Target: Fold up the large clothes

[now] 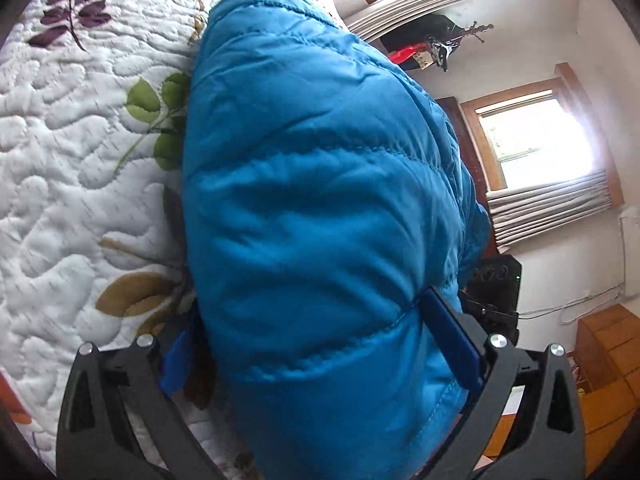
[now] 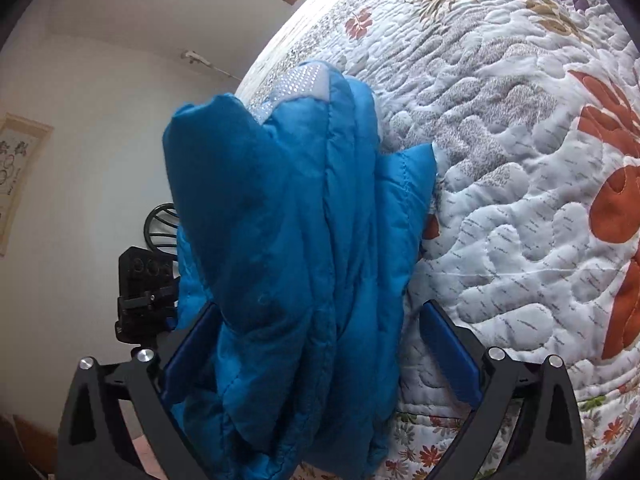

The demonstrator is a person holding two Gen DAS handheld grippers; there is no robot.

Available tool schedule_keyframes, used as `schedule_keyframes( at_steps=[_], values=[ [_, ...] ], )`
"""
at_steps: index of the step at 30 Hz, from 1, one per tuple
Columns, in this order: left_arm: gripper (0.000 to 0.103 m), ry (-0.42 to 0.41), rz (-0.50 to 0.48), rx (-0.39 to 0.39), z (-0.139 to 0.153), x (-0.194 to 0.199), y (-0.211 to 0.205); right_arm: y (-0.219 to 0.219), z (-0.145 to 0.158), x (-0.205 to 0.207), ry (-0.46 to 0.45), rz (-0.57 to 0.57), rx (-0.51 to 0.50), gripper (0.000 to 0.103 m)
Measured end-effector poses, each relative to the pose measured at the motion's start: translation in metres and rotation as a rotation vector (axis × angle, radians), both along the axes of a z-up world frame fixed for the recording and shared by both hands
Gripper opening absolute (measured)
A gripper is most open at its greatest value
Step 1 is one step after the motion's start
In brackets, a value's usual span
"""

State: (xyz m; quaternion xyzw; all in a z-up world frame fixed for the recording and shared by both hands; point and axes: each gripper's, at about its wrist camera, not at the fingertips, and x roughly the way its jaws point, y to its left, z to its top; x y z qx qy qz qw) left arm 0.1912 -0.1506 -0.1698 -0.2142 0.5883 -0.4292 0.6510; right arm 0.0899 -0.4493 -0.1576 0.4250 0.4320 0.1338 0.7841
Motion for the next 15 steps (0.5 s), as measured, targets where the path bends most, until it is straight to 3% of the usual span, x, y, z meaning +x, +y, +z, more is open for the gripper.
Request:
schedule_keyframes(
  at_steps=[6,9,11,15],
  values=[
    [0.100,0.004,0.006,-0.040,-0.007,-0.005,-0.010,0.025,-0.001,0.011,-0.042,0.040,-0.003,0.096],
    [0.090,-0.018,0.022,-0.049,0.000,-0.009,-0.012,0.034,0.006,0.009,-0.073,0.043,-0.024,0.076],
    [0.078,-0.023,0.030,-0.067,0.003,-0.010,-0.008,0.038,0.013,0.007,-0.099,0.040,-0.032,0.059],
    [0.068,-0.036,0.046,-0.102,0.009,-0.012,-0.003,0.055,0.032,-0.001,-0.148,0.050,-0.108,0.049]
  ],
)
